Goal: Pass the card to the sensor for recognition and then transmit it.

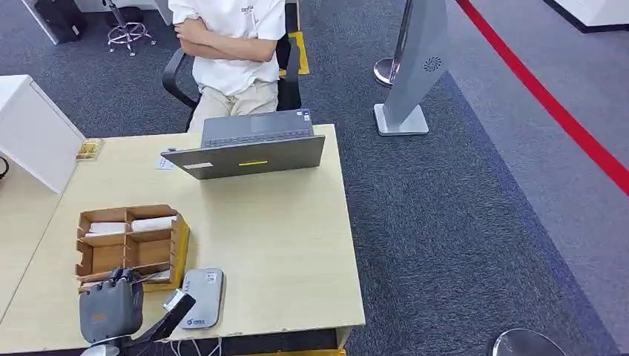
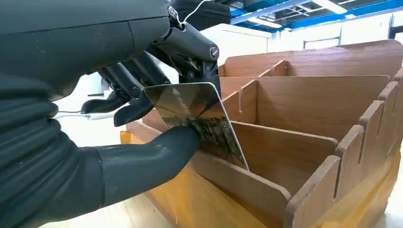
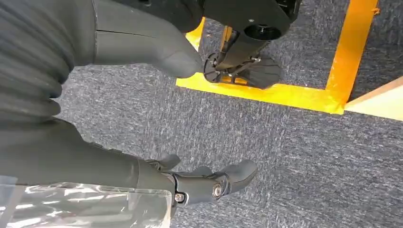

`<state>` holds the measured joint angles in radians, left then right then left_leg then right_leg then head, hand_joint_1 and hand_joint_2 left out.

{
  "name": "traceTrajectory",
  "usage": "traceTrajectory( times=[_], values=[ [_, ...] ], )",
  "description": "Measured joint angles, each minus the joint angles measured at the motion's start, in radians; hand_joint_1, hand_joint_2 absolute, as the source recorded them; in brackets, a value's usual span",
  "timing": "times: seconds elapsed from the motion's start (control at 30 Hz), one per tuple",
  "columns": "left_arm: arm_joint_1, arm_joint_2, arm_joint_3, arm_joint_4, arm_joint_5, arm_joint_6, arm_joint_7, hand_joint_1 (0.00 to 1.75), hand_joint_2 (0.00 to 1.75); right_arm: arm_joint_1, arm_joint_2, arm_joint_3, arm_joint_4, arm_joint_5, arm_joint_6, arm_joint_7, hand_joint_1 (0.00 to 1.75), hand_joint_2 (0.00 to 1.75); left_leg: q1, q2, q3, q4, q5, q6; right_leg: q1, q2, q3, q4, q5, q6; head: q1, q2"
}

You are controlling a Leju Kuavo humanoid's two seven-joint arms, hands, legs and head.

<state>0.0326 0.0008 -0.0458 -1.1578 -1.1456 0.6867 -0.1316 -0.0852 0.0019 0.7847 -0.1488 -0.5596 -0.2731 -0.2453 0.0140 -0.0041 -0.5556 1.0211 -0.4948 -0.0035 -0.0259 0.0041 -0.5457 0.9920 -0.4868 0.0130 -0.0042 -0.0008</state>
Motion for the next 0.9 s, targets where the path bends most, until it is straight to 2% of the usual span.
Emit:
traceTrajectory(
  times=[0.43,0.53,0.67,0.9],
  values=[
    [0.002,0.001,0.0,-0.014,-0.002,0.004,-0.002,1.75,1.75,0.0,0.0,0.001,0.0,-0.006,0.0,0.0,0.0,1.75,0.0,0.0,0.0,0.0,0.0,0.0,0.0,0.0,0.0,0.0,0.0,0.0,0.0,0.0],
    [0.009,0.008,-0.003,-0.065,-0.015,-0.008,0.01,1.75,1.75,0.001,0.0,0.001,0.0,-0.009,0.0,-0.002,0.0,1.75,0.0,0.0,0.0,0.0,0.0,0.0,0.0,0.0,0.0,0.0,0.0,0.0,0.0,0.0],
    [0.014,0.042,-0.03,-0.231,-0.031,-0.08,0.043,1.75,1.75,0.002,0.0,0.001,0.0,-0.021,0.0,-0.007,0.0,1.75,0.0,0.0,0.0,0.0,0.0,0.0,0.0,0.0,0.0,0.0,0.0,0.0,0.0,0.0],
    [-0.047,0.083,-0.066,-0.4,-0.031,-0.16,0.067,1.75,1.75,0.002,0.0,0.001,0.0,-0.009,0.002,-0.008,0.0,1.75,0.0,0.0,0.001,0.0,0.001,-0.001,0.0,0.0,0.0,0.0,0.0,0.0,0.0,0.0]
  ],
)
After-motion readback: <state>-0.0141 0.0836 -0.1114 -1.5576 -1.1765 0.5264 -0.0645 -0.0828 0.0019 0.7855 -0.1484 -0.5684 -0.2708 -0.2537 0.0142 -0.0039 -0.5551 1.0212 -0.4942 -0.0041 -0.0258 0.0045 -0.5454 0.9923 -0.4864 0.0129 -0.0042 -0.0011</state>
